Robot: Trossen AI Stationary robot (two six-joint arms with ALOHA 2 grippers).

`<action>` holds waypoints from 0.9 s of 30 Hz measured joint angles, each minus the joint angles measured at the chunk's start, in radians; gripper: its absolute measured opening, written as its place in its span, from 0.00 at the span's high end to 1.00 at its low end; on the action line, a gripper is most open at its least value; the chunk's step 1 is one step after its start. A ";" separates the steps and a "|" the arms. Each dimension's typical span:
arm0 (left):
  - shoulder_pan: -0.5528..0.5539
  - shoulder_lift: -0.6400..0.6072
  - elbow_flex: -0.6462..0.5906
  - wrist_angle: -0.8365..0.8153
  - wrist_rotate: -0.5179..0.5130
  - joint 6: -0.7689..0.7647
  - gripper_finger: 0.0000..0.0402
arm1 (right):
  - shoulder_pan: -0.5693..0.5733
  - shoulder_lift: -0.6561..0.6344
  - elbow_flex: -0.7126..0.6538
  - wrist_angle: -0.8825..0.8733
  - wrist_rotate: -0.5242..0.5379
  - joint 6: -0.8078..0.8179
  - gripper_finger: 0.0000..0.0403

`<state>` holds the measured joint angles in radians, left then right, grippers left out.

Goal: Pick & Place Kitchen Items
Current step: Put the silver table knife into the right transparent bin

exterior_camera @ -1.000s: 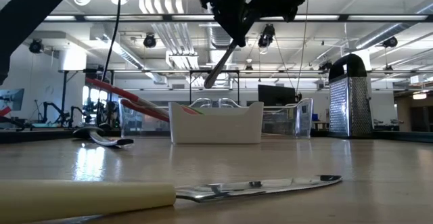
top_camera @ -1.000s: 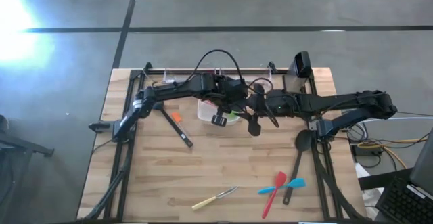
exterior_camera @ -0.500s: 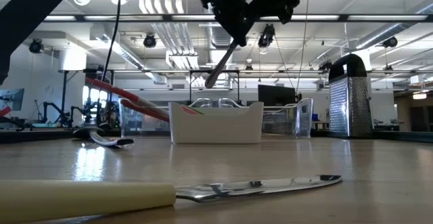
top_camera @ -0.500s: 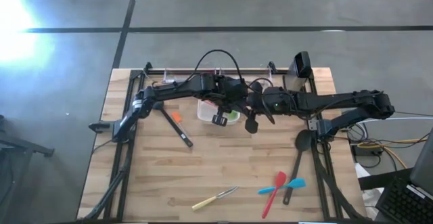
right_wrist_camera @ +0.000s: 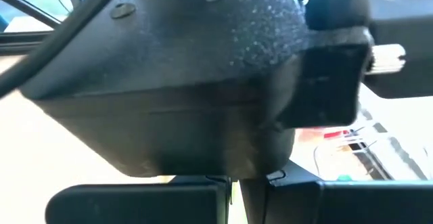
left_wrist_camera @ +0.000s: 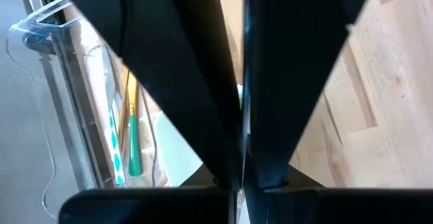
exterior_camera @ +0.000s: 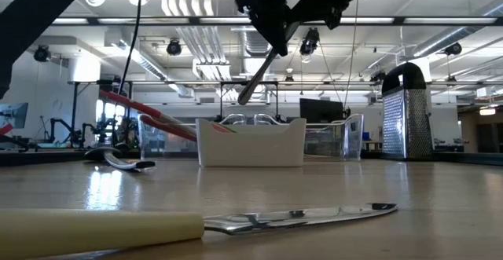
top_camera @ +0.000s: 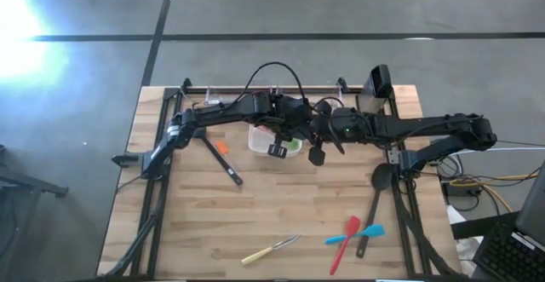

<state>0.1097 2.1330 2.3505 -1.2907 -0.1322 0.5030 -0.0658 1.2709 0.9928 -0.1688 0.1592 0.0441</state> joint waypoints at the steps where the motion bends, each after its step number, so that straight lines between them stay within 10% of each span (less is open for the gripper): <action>1: 0.000 0.000 0.000 0.000 0.000 -0.003 0.99 | 0.000 0.000 0.000 -0.001 -0.001 0.000 0.98; 16: -0.002 0.000 0.000 0.001 -0.004 0.005 0.99 | 0.002 0.001 -0.002 -0.030 -0.010 0.007 0.86; 27: 0.000 -0.002 0.001 0.000 -0.005 -0.005 0.99 | 0.004 0.001 -0.003 -0.014 0.044 -0.041 0.98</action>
<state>0.1097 2.1315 2.3516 -1.2906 -0.1373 0.4978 -0.0622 1.2720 0.9901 -0.1832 0.2034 0.0033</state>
